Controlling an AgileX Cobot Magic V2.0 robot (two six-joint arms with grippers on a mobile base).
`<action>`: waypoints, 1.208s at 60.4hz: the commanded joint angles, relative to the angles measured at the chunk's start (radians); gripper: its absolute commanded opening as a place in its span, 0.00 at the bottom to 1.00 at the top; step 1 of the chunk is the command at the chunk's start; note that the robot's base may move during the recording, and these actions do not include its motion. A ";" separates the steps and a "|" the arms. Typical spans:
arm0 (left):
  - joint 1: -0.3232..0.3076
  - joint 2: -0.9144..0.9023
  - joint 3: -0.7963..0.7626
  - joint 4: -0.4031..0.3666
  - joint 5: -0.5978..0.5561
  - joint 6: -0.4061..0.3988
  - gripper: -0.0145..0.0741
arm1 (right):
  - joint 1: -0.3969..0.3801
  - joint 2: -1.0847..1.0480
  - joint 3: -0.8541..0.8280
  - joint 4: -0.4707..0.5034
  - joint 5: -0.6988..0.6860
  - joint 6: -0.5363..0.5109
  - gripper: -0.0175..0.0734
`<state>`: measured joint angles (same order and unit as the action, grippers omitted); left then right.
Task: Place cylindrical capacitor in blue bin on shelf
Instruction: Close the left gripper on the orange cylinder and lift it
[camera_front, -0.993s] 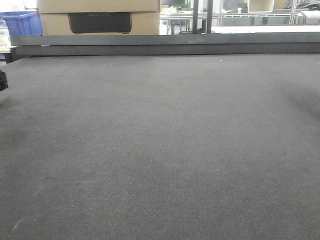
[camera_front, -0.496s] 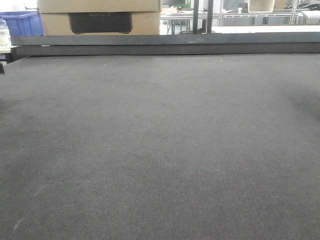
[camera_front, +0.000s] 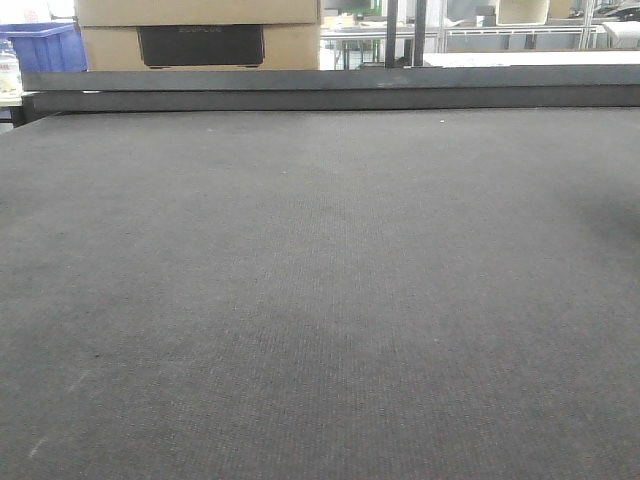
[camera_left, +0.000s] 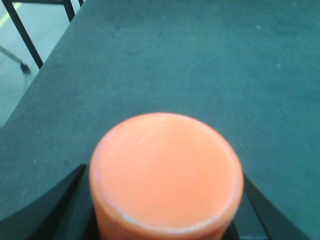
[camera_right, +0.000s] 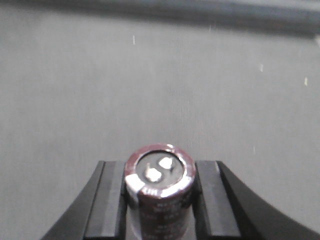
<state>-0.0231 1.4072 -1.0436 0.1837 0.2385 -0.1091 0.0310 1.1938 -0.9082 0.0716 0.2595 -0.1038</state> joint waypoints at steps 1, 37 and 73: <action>-0.033 -0.084 -0.015 0.006 0.105 0.005 0.04 | 0.001 -0.032 -0.010 -0.014 0.068 0.001 0.01; -0.197 -0.481 -0.015 -0.016 0.402 0.005 0.04 | 0.001 -0.488 0.113 0.006 0.240 0.001 0.01; -0.197 -0.642 -0.015 -0.013 0.447 0.005 0.04 | 0.001 -0.767 0.110 0.022 0.258 0.001 0.01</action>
<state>-0.2118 0.7684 -1.0528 0.1732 0.6988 -0.1052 0.0310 0.4319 -0.7955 0.0924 0.5360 -0.1038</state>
